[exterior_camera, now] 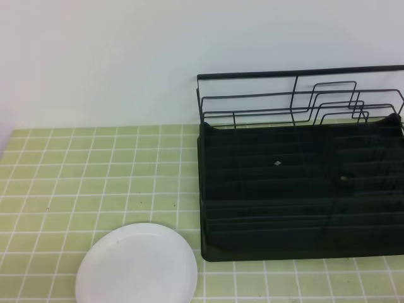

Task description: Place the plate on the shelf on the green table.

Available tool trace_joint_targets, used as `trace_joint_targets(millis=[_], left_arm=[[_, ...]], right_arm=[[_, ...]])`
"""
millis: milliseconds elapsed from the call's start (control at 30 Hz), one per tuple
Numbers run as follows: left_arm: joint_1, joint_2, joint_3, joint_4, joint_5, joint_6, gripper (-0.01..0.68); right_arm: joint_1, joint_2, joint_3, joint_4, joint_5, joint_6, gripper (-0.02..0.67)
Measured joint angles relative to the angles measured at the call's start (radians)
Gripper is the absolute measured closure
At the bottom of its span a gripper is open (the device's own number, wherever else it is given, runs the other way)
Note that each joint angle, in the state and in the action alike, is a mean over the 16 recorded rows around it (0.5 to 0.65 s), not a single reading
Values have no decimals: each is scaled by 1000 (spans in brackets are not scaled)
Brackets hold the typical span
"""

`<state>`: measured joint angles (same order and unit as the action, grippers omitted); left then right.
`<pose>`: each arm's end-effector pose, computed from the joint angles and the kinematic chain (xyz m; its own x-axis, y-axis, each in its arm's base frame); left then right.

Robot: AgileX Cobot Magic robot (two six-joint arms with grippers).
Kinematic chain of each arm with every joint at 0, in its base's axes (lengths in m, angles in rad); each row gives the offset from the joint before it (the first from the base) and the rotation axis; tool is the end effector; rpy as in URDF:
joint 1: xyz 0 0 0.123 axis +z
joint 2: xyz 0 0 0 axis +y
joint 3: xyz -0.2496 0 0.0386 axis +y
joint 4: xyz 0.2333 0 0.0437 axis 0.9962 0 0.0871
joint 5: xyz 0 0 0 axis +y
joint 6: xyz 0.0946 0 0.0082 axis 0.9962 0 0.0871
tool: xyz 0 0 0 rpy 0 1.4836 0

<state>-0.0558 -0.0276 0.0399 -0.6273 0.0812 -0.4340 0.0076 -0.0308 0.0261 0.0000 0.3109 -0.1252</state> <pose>0.0777 -0.0089 0.1963 -0.0856 -0.8678 -0.4895 0.0584 0.4860 -0.8720 0.0751 0.0006 0.1780 -0.2146 -0.1265 -0.9685 -0.0347 0.9919 -0.1219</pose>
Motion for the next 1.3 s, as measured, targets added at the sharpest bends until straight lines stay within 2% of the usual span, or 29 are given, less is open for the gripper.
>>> trace_joint_targets(millis=[400,933,1100,1300], left_arm=[[0,0,0,-105,7,3,673],[0,0,0,-140,87,57,673],[0,0,0,-233,127,131,673],[0,0,-2,-463,171,360,673]], right_arm=[[0,0,0,0,0,0,652],[0,0,0,6,-17,12,652],[0,0,0,95,-109,54,652],[0,0,0,304,-304,118,652]])
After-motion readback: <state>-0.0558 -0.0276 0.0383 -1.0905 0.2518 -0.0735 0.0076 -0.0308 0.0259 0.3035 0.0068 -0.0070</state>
